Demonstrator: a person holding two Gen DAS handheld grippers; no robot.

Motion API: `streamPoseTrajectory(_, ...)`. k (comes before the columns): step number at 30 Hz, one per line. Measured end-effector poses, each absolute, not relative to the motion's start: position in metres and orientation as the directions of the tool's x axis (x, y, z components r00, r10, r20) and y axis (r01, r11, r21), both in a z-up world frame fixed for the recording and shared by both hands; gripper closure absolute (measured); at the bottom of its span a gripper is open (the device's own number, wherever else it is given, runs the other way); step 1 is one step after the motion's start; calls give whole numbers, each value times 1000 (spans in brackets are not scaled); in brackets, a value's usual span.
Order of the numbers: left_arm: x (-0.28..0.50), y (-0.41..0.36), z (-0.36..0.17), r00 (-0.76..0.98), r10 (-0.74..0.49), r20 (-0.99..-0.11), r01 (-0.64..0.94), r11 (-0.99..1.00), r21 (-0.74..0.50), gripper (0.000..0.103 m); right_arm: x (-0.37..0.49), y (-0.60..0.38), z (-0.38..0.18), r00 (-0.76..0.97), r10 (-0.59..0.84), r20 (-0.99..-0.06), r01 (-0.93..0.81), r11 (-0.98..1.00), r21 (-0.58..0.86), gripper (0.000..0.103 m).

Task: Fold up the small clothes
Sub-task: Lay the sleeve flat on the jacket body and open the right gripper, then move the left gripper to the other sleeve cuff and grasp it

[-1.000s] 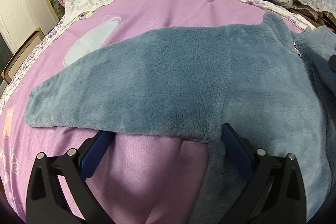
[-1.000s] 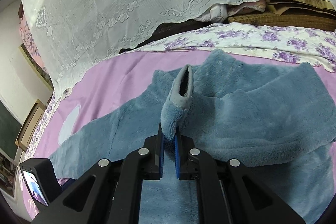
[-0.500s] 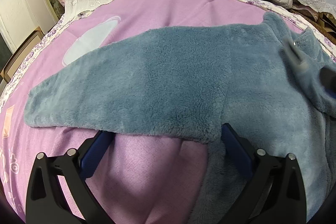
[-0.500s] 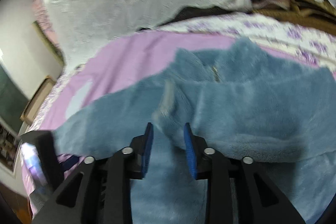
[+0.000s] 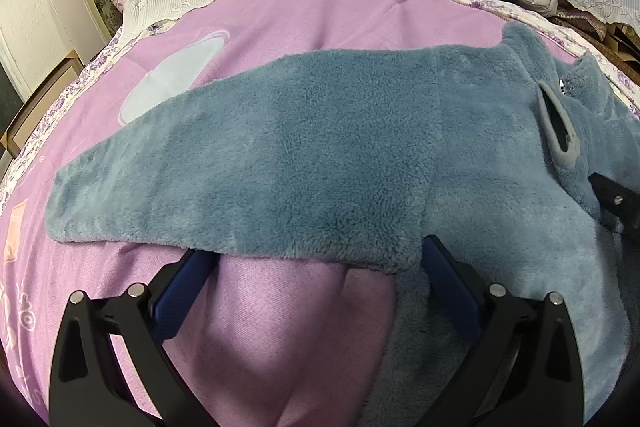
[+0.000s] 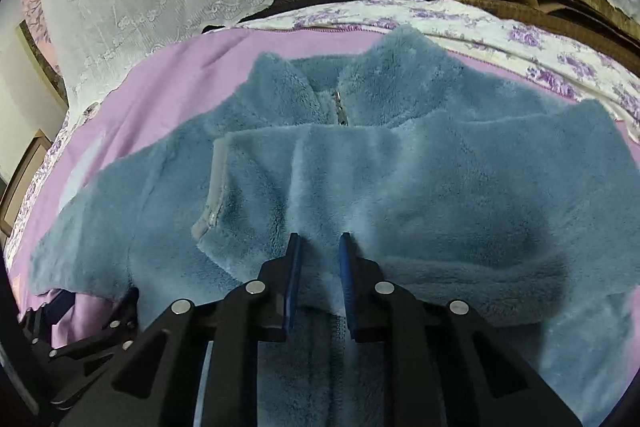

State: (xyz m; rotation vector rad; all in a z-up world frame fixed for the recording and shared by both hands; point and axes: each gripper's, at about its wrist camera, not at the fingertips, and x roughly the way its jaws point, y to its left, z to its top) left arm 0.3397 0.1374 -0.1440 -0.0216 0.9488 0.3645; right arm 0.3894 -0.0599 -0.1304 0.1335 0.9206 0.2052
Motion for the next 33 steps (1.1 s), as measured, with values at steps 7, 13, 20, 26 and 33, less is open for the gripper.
streamPoseTrajectory(7, 339, 138, -144, 526, 293, -799, -314, 939, 137, 4, 353, -113, -82, 720, 166, -674, -93, 985, 143, 82)
streamPoseTrajectory(13, 338, 138, -144, 526, 292, -799, -314, 940, 136, 4, 350, -186, -102, 679, 85, -730, 60, 983, 171, 82)
streamPoseTrajectory(20, 338, 139, -143, 526, 283, -802, -313, 941, 127, 4, 352, -203, -129, 637, 118, -762, 70, 975, 210, 82)
streamPoseTrajectory(26, 330, 157, -133, 533, 217, -818, -316, 948, 46, 4, 361, -195, -95, 695, 112, -710, 47, 979, 200, 70)
streamPoseTrajectory(33, 295, 212, -106, 559, 176, -810, -422, 902, -95, 4, 387, -215, -135, 652, 92, -752, 85, 978, 193, 64)
